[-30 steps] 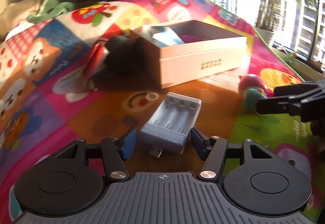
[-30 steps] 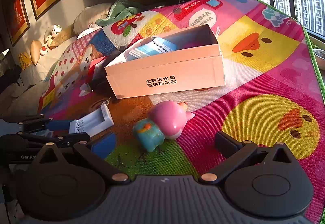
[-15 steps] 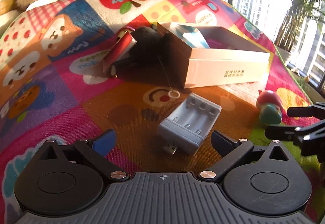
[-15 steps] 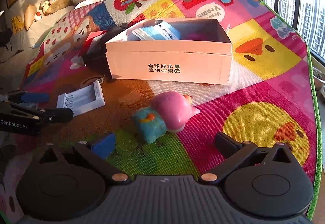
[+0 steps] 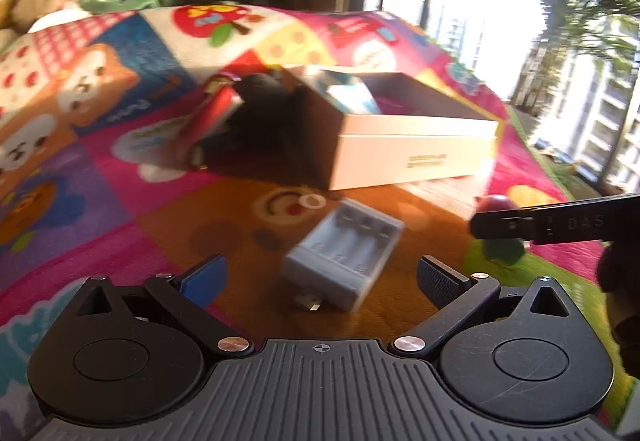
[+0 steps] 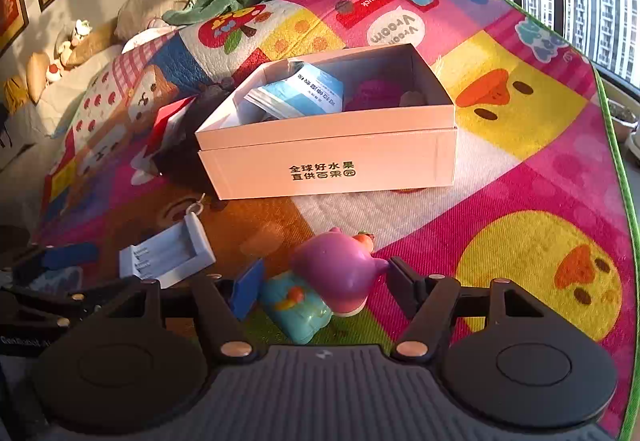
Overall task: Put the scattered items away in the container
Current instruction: 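Lift the charger with the left gripper while right reaches toward the pink-teal toy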
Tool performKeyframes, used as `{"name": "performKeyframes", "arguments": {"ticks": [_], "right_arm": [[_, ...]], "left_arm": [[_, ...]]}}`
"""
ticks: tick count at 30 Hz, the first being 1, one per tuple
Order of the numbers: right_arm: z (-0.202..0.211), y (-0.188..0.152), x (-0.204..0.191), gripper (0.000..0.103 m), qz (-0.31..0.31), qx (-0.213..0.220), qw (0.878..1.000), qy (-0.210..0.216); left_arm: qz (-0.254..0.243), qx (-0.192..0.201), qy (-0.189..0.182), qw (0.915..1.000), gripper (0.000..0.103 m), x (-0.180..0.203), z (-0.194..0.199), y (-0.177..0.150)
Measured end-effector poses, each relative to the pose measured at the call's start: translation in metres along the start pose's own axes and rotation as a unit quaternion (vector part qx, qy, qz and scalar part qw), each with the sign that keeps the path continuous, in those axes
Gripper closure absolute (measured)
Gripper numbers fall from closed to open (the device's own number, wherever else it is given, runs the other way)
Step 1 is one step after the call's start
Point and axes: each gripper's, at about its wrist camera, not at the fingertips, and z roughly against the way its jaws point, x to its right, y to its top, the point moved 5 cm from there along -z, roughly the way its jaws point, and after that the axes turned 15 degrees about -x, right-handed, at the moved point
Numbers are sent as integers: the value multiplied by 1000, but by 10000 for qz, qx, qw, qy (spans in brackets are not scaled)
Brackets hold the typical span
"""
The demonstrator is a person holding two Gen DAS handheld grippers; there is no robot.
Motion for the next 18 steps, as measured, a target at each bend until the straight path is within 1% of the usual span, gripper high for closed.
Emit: {"name": "performKeyframes", "arguments": {"ticks": [1, 3, 6, 8, 10, 11, 12, 15, 18], "right_arm": [[2, -4, 0, 35, -71, 25, 10000, 24], [6, -13, -2, 35, -62, 91, 9999, -100], [10, -25, -4, 35, 250, 255, 9986, -403], [13, -29, -5, 35, 398, 337, 9976, -458], [15, -31, -4, 32, 438, 386, 9974, -428], [16, -32, -3, 27, 422, 398, 9975, -412], [17, -32, -1, 23, 391, 405, 9976, -412], [18, -35, 4, 18, 259, 439, 9978, -431], [19, -38, 7, 16, 218, 438, 9981, -386]], "left_arm": [[12, -40, -44, 10000, 0, 0, -1, 0], [76, -176, 22, 9998, 0, -1, -5, 1], [38, -244, 277, 9993, 0, 1, -5, 0], [-121, -341, 499, 9981, 0, 3, -6, -1], [-245, -522, 650, 9962, 0, 5, -9, -3], [-254, -573, 684, 9957, 0, 4, -11, -3], [-256, -609, 717, 9952, 0, 4, -12, -3], [-323, -643, 812, 9941, 0, 6, -13, -3], [-405, -664, 864, 9932, 0, 5, -12, -4]]}}
